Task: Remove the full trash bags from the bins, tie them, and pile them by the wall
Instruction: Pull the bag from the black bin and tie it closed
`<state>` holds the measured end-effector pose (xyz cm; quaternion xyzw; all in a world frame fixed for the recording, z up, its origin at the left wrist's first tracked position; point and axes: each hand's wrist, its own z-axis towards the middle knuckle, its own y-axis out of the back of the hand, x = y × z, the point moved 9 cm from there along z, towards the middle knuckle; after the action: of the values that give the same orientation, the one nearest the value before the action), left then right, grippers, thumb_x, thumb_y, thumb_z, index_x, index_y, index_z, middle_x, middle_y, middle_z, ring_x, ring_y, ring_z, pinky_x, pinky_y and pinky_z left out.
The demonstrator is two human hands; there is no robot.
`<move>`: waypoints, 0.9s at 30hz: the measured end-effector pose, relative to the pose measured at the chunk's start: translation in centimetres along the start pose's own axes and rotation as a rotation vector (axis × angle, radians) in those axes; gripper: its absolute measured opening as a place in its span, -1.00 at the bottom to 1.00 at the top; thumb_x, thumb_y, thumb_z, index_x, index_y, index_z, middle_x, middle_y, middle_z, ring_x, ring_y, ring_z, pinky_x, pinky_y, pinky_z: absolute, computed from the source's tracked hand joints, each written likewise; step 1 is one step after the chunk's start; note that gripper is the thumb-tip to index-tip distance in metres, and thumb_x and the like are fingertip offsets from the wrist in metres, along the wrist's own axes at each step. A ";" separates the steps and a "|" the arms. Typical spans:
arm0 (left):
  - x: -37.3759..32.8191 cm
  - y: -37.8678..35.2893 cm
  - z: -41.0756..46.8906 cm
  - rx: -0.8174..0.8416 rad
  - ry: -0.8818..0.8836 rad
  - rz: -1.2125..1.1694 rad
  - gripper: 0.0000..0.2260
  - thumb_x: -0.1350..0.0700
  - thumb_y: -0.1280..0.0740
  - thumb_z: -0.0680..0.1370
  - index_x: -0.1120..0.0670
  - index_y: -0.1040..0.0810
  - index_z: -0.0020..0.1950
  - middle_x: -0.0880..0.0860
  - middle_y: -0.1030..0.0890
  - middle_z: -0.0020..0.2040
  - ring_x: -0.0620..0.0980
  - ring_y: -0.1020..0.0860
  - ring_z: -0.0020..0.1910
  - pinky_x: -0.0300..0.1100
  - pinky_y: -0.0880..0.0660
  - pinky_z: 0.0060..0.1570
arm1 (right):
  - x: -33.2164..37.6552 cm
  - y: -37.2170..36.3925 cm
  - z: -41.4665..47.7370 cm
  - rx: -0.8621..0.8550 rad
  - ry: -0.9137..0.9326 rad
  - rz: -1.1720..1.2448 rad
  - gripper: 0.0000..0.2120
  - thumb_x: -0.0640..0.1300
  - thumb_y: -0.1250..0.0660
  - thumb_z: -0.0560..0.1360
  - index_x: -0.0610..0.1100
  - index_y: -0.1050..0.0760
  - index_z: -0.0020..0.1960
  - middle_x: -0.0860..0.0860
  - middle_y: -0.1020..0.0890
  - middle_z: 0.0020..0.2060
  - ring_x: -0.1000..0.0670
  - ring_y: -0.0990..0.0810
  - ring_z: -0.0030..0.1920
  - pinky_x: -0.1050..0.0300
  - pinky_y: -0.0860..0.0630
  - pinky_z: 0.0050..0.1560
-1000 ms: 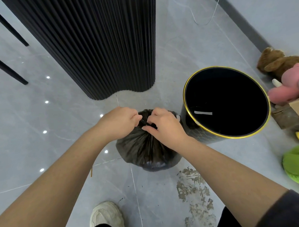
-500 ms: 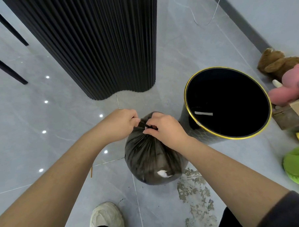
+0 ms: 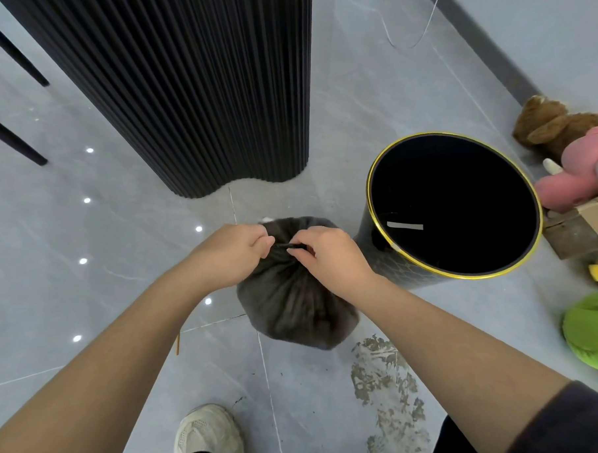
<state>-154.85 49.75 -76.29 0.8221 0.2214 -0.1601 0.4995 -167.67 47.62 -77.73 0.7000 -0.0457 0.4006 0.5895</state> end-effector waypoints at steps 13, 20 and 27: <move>1.4 -5.5 -1.2 -0.076 -0.130 0.082 -0.81 0.03 -0.11 0.63 0.07 -0.30 -0.15 0.01 -0.43 -0.31 0.16 -0.46 -0.24 -0.02 -0.38 -0.25 | -3.4 -1.5 -1.2 0.047 -0.503 0.445 -0.89 -0.18 -0.34 0.49 -0.14 -0.61 -0.18 0.00 -0.69 -0.36 0.18 -0.48 -0.56 0.28 -0.49 -0.33; 0.2 -8.4 -2.5 -0.239 -0.319 0.572 -0.68 0.23 -0.56 0.15 0.04 -0.43 -0.33 -0.03 -0.47 -0.54 -0.01 -0.40 -0.69 -0.31 -0.01 -0.56 | -3.6 -5.4 -3.6 0.050 -1.020 1.278 -0.90 -0.32 -0.20 0.58 -0.21 -0.47 -0.05 -0.12 -0.67 -0.29 0.10 -0.62 -0.49 0.32 -0.47 -0.57; 0.1 -8.7 -3.2 -0.199 -0.431 0.371 -0.63 -0.14 0.06 0.56 0.01 -0.41 -0.22 -0.05 -0.53 -0.31 0.01 -0.49 -0.38 -0.18 -0.24 -0.42 | -3.1 -3.0 -2.7 0.286 -0.560 0.457 -0.84 -0.30 -0.25 0.53 -0.19 -0.59 -0.12 -0.13 -0.67 -0.30 -0.05 -0.68 -0.34 0.10 -0.65 -0.21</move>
<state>-159.18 56.11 -81.42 0.7426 -0.0290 -0.2148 0.6337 -169.56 49.58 -82.05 0.8292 -0.3034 0.3172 0.3462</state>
